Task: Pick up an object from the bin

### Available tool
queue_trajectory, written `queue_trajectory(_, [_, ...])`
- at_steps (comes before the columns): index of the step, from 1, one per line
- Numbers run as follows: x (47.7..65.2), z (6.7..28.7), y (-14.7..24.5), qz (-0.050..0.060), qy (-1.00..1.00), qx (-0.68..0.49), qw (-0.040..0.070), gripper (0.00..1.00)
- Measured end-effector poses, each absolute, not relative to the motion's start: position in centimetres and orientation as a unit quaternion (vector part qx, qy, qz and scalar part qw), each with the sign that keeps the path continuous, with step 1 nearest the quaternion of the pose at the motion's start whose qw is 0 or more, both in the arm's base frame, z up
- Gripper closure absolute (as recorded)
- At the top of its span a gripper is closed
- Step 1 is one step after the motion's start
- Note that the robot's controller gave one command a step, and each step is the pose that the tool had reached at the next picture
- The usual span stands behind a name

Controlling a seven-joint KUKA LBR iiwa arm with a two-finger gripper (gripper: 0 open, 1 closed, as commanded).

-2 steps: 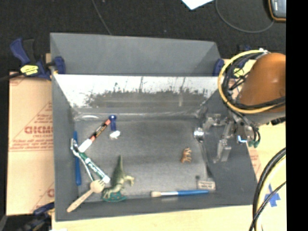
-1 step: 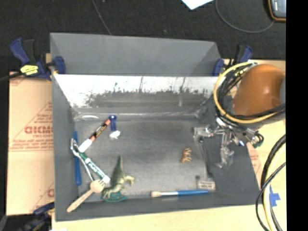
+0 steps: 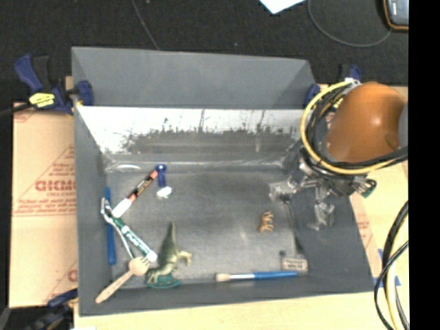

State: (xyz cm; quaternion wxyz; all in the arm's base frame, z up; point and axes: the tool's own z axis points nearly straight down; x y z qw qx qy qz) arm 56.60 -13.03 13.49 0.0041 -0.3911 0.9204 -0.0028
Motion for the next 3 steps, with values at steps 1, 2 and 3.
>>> queue_trajectory(1, [56.8, 12.4, -11.6, -0.003, 0.938, -0.347, 0.005, 0.00])
queue_trajectory(2, [57.6, 7.1, -10.7, -0.003, 0.940, -0.341, 0.007, 0.00])
queue_trajectory(3, [57.8, 7.2, -9.7, -0.006, 0.925, -0.380, 0.008, 1.00])
